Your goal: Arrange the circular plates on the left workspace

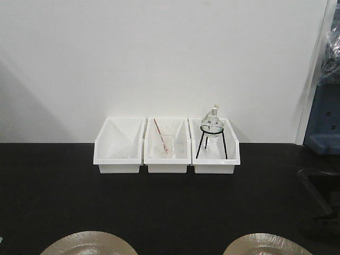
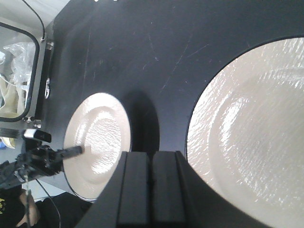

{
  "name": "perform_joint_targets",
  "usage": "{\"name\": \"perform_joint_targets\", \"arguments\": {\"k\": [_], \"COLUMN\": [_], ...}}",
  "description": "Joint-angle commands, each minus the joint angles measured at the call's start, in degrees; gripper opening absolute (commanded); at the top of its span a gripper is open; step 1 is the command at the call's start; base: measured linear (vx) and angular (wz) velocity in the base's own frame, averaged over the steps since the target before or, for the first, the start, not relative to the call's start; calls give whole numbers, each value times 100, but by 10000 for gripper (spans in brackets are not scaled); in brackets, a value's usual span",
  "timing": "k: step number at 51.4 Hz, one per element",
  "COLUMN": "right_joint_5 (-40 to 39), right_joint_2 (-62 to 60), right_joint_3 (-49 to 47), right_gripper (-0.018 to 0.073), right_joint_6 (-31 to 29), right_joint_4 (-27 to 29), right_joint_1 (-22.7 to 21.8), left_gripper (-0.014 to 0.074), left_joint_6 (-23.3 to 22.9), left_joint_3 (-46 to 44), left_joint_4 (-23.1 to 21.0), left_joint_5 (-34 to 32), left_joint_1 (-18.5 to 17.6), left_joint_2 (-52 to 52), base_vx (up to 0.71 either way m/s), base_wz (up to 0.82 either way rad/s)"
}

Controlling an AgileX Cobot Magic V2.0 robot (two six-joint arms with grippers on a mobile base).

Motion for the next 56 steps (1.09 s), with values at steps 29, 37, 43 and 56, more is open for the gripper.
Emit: {"name": "perform_joint_targets", "arguments": {"k": [29,37,43,56], "right_joint_5": [90,43,30,7], "right_joint_2": [-141,-141,-141,-141], "right_joint_3": [-162,-162,-162,-162], "right_gripper": [-5,-5,-5,-5], "right_joint_6": [-100,-100,-157,-225], "right_joint_4": [393,393,393,393], "right_joint_1": [-23,-23,-23,-23], "left_gripper": [-1,-1,-1,4], "left_joint_6": [-1354,-1687,-1915,-1931], "left_joint_3": [-2892,-3531,-3877,-4059], "left_joint_4": [-1741,-1741,-1737,-1693], "left_joint_5": [-775,-614,-607,-916], "left_joint_1": [-1841,-2171,-2411,-2534], "left_joint_2": [701,1340,1681,2036], "base_vx": [0,0,0,0], "base_wz": [0,0,0,0]}}
